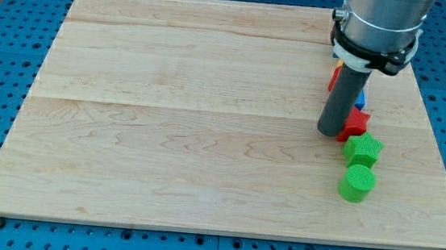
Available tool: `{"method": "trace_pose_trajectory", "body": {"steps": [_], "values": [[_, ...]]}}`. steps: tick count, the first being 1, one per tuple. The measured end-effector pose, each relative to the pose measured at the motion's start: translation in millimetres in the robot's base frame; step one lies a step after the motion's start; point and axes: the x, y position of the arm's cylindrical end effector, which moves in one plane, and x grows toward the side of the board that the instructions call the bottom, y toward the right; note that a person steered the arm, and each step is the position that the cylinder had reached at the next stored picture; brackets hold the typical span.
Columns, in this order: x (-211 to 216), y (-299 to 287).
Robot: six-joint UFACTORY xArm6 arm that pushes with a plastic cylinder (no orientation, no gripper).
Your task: Separate the green circle and green star
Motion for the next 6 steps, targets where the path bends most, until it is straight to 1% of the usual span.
{"method": "trace_pose_trajectory", "body": {"steps": [1,2,3,4,5,6], "values": [[11,-25],[24,-13],[34,-14],[79,-11],[99,-1],[99,18]]}}
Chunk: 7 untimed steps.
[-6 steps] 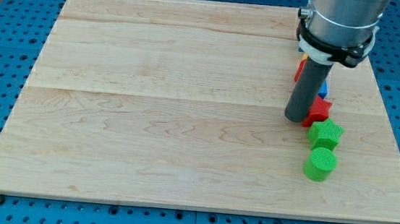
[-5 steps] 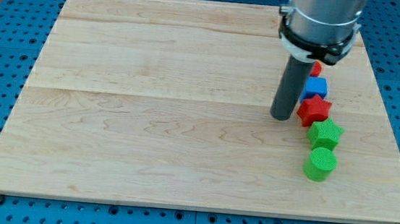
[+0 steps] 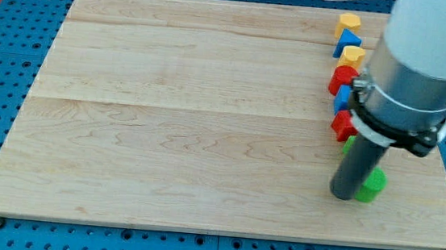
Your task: Separate the green circle and green star
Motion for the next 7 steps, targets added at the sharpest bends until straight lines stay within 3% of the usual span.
{"method": "trace_pose_trajectory", "body": {"steps": [1,2,3,4,5,7], "values": [[23,-5],[60,38],[32,106],[-24,113],[-54,78],[-50,60]]}}
